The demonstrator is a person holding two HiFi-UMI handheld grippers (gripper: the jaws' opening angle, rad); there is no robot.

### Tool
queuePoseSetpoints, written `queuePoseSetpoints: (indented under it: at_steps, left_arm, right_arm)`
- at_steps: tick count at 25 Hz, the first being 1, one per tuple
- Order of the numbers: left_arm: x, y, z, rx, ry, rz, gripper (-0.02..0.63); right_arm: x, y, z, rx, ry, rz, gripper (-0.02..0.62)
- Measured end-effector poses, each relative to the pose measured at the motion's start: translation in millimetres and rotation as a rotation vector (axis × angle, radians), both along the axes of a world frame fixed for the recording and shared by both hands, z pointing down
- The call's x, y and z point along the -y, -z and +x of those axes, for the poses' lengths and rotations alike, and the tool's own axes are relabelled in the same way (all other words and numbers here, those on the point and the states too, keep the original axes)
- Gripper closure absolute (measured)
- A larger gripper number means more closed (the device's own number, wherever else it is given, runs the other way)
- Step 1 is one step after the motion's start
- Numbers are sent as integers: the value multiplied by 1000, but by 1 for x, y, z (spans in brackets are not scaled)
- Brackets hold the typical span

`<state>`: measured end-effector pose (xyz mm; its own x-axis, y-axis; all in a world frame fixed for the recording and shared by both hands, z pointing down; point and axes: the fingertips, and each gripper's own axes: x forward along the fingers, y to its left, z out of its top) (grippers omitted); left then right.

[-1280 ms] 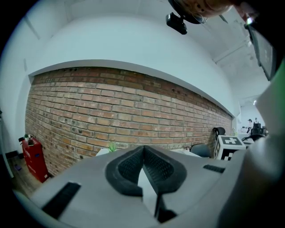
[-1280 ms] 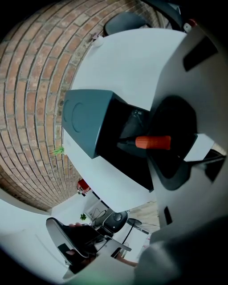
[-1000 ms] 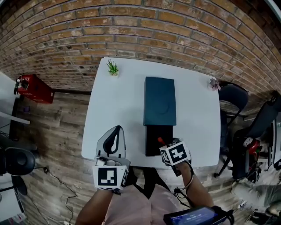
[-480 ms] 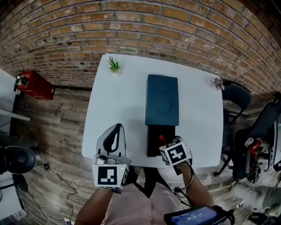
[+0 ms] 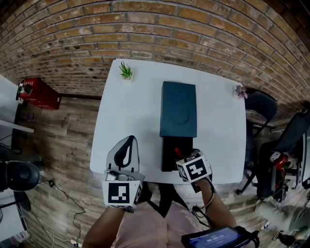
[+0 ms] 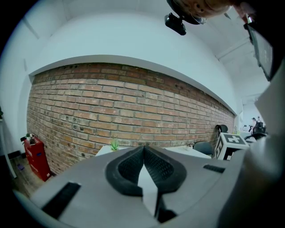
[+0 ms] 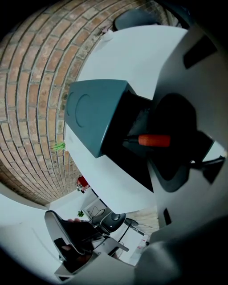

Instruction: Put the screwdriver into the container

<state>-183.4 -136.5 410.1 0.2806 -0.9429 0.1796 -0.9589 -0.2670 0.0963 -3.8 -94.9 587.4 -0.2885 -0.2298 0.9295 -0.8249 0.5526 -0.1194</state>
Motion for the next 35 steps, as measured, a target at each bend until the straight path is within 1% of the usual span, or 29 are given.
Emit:
queuePoseSetpoints:
  at_steps: [7,12,15,19,22,24,27,28,32,33,35]
  left_arm:
    - [-7,14,7,8,-8,33,594]
    - [-15,34,10,5,-15,69,594]
    - [-17,51,12,9,-17,88,594]
    - [-16,77,16,-17,-21,112,594]
    - [-13,100,20,-24,-29,124,594]
    - [-12,119,24,-21,-40,147,594]
    - [-12,152,32,-16,-53,217,594]
    - [-12,162,35,-14,-56,244,594]
    - [-13,204,47,-3,-66,352,594]
    - [-12,213,51,0,-69,378,594]
    - [-12,230,59,6,-79,422,594]
  right_arm:
    - [3,22,-2,40,-4,59,459]
    - [2,48,-1,84,-20,119,462]
    - [5,70,-1,121,-38,173,471]
    - [12,109,-1,173,-49,281,491]
    - [19,147,-2,230,-56,394,499]
    - [26,180,-1,281,-72,501,517]
    - [35,239,2,362,-101,682,549]
    - [38,258,4,376,-106,741,549]
    - [44,328,15,384,-121,959,583]
    - [44,341,19,387,-129,1003,594]
    - [44,363,27,391,-140,1074,594]
